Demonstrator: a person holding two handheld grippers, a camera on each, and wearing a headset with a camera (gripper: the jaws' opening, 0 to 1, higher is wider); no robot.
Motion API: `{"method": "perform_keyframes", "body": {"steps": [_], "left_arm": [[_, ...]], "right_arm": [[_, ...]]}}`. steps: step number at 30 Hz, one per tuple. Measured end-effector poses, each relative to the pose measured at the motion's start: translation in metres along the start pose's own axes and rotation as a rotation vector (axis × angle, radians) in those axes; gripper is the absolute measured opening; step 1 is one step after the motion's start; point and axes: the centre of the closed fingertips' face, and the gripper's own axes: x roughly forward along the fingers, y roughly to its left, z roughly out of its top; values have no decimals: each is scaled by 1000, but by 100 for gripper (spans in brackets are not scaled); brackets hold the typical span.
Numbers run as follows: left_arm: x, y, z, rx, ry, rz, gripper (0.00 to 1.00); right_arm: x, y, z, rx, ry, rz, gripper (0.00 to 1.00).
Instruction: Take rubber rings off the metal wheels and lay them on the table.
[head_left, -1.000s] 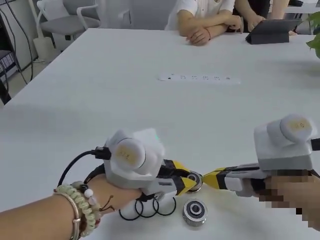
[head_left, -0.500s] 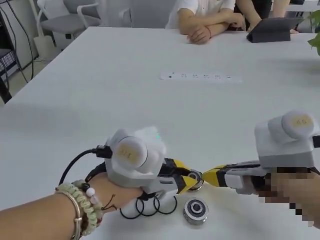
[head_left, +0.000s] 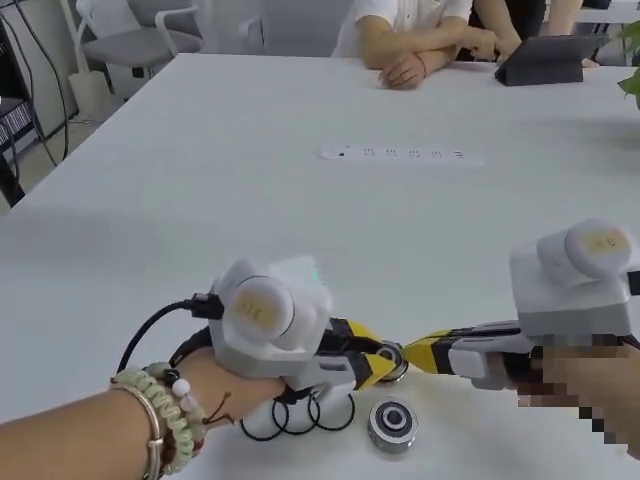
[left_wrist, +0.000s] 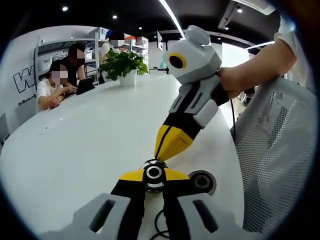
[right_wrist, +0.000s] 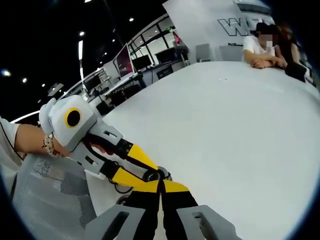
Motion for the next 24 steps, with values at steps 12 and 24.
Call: {"method": "perform_keyframes", "body": {"steps": [12, 24], "left_arm": [[1, 0, -1, 1, 3, 6, 7], [0, -1, -1, 0, -2, 3, 7]], "right_arm": [[1, 5, 3, -12, -6, 12, 0], [2, 7, 3, -52, 1, 9, 0]]}}
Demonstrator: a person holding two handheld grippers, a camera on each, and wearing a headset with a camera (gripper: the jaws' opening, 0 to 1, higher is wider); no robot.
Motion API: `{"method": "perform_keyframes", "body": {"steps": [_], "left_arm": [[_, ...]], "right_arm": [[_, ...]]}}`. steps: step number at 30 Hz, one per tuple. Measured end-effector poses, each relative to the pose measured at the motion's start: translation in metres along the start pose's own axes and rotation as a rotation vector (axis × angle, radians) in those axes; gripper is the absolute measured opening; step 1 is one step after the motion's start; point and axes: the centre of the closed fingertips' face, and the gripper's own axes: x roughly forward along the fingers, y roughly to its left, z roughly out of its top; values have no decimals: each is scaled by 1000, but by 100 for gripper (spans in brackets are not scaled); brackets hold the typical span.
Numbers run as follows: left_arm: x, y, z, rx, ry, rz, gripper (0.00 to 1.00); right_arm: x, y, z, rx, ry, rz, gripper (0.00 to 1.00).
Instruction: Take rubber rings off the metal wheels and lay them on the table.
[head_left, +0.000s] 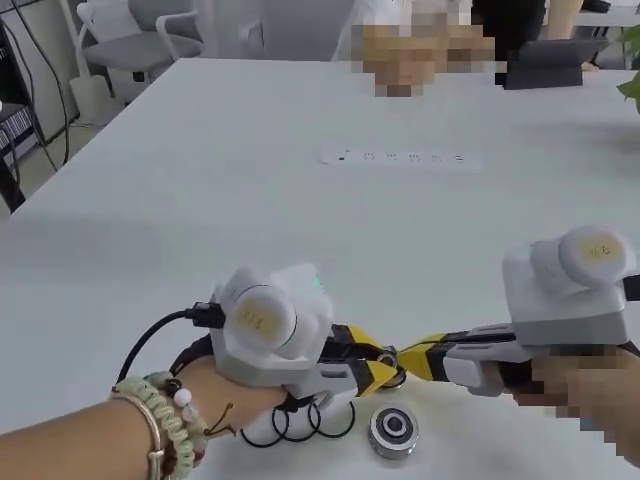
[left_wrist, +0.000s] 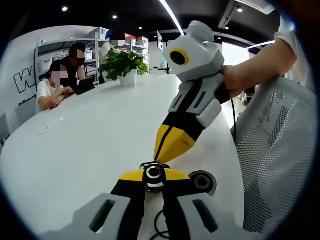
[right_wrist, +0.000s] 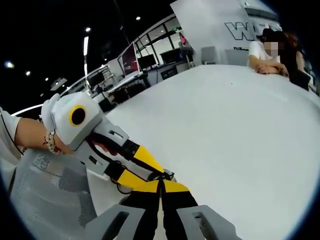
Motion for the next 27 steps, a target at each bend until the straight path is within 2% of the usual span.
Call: {"method": "perform_keyframes", "body": {"steps": [5, 9, 14, 18, 23, 27], "left_arm": [[0, 0, 0, 1, -1, -2, 7], [0, 0, 0, 0, -4, -2, 7], [0, 0, 0, -6, -8, 0, 7], [-1, 0, 0, -12, -13, 5, 7], [0, 0, 0, -14, -16, 5, 7], [-1, -1, 0, -11, -3, 1, 7]], "right_arm": [[1, 3, 3, -6, -11, 14, 0], [1, 13, 8, -16, -38, 44, 0], [2, 14, 8, -15, -32, 37, 0], [0, 10, 8, 16, -38, 21, 0], [-1, 4, 3, 30, -18, 1, 0], [-1, 2, 0, 40, -2, -10, 0]]}}
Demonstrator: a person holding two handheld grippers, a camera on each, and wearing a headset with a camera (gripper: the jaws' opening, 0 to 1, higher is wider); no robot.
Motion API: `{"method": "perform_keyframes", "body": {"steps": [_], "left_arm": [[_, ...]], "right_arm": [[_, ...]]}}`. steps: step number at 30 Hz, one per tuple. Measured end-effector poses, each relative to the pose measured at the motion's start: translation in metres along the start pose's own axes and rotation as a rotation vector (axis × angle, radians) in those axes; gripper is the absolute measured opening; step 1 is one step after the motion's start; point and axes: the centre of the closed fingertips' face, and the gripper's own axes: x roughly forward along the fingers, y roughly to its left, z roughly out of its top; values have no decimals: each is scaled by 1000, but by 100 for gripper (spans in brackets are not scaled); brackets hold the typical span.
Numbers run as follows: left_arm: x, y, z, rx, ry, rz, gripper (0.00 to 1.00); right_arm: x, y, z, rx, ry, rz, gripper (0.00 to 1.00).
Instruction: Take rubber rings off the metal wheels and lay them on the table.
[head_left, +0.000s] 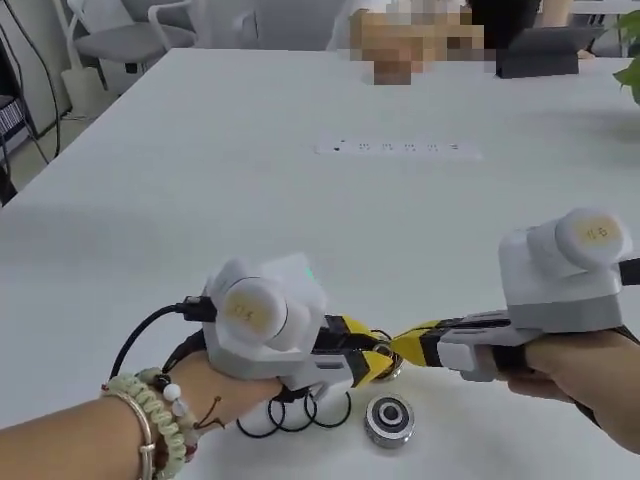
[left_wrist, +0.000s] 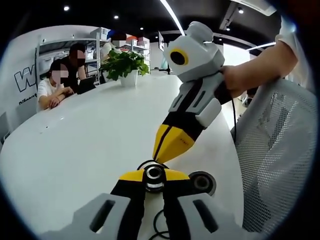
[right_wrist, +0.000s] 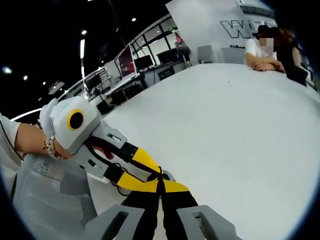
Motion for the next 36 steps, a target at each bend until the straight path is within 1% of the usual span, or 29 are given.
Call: {"method": "perform_keyframes", "body": {"steps": [3, 6, 9, 11, 12, 14, 16, 18, 19, 22, 30, 36], "left_arm": [[-1, -1, -1, 12, 14, -11, 8], [-4, -1, -1, 4, 30, -27, 9], [-5, -6, -2, -2, 44, -60, 14], [-7, -8, 0, 10, 40, -65, 16], [-8, -9, 0, 32, 46, -74, 16], [-9, -10, 0, 46, 54, -78, 16], [-10, -10, 2, 42, 54, -86, 18], [-12, -12, 3, 16, 53, -106, 20], [-13, -12, 4, 13, 49, -109, 21], [-17, -10, 6, 20, 44, -108, 21], [-29, -1, 12, 41, 38, -86, 26], [-38, 5, 19, 40, 24, -76, 32]], "right_arm": [[0, -2, -1, 22, 5, 0, 0], [-1, -3, -1, 32, 6, -4, 0], [-1, -3, 1, 41, 0, -6, 0], [-2, -3, 1, 45, -3, -6, 0], [-2, -3, 2, 46, -3, -7, 0], [-3, -5, 2, 50, -6, -8, 0], [-4, -5, 3, 54, -8, -9, 0], [-5, -7, 3, 56, -8, -10, 0], [-6, -7, 3, 58, -7, -11, 0], [-8, -8, 5, 65, -15, -12, 0], [-15, -14, 11, 93, -48, -22, 0], [-21, -17, 16, 112, -75, -35, 0]]}}
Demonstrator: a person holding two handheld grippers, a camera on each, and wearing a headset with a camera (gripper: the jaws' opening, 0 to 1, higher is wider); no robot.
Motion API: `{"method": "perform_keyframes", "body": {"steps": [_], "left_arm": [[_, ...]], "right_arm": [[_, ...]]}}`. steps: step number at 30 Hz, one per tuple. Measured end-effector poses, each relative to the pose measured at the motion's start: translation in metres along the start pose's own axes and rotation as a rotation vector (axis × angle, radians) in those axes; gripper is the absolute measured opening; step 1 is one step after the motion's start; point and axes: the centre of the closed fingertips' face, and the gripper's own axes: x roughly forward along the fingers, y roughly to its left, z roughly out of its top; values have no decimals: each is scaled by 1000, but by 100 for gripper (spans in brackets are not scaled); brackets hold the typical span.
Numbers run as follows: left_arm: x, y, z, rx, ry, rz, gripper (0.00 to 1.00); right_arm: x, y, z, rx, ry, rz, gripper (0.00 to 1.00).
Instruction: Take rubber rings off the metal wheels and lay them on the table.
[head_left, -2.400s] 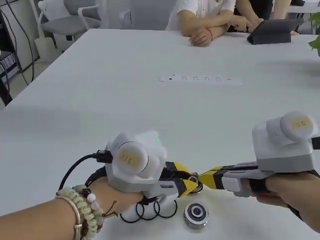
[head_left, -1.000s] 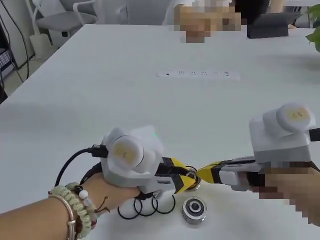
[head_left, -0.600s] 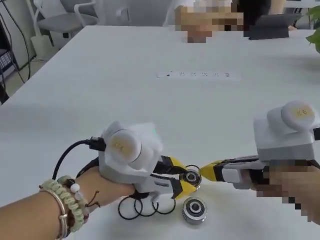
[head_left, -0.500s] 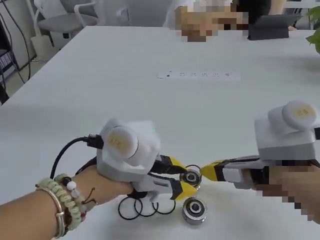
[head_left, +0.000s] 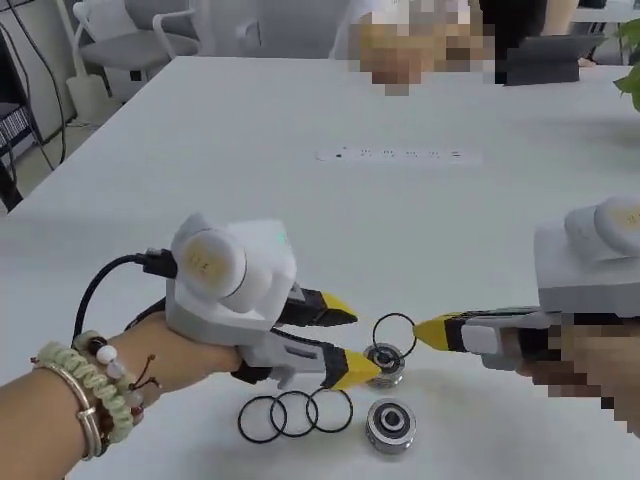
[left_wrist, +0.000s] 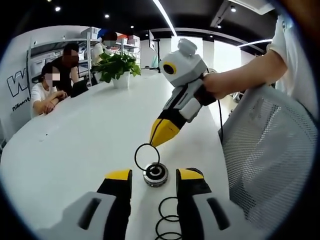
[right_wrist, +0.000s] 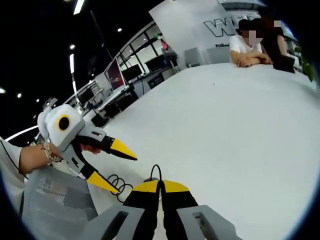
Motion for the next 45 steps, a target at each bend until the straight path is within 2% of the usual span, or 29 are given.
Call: {"method": "perform_keyframes", "body": {"steps": [5, 11, 14, 18, 23, 25, 29, 35, 37, 45], "left_arm": [[-6, -2, 9, -15, -7, -28, 40], [-16, 0, 28, -47, -48, -36, 56], [-24, -3, 38, -26, -57, -45, 62], [-36, -1, 44, 9, -38, -48, 70], [-59, -2, 55, 12, -52, -35, 78], [-66, -3, 56, 13, -53, -28, 82], [-90, -2, 54, 31, -50, 19, 87], [-117, 0, 53, 24, -77, 79, 91], [-126, 0, 50, 13, -79, 98, 92], [-143, -7, 32, -9, -56, 137, 96]], "right_arm": [[-6, -3, 7, 21, -31, -9, 0], [-9, -5, 10, 16, -43, -23, 0], [-10, -6, 11, 14, -48, -25, 0], [-12, -6, 14, 5, -55, -29, 0], [-16, -5, 19, 4, -73, -24, 0], [-18, -4, 22, 2, -82, -26, 0], [-21, -3, 26, 15, -101, -14, 0], [-24, -2, 30, 26, -121, -9, 0], [-25, -2, 31, 28, -125, -9, 0], [-31, -1, 38, 37, -156, -10, 0]]}}
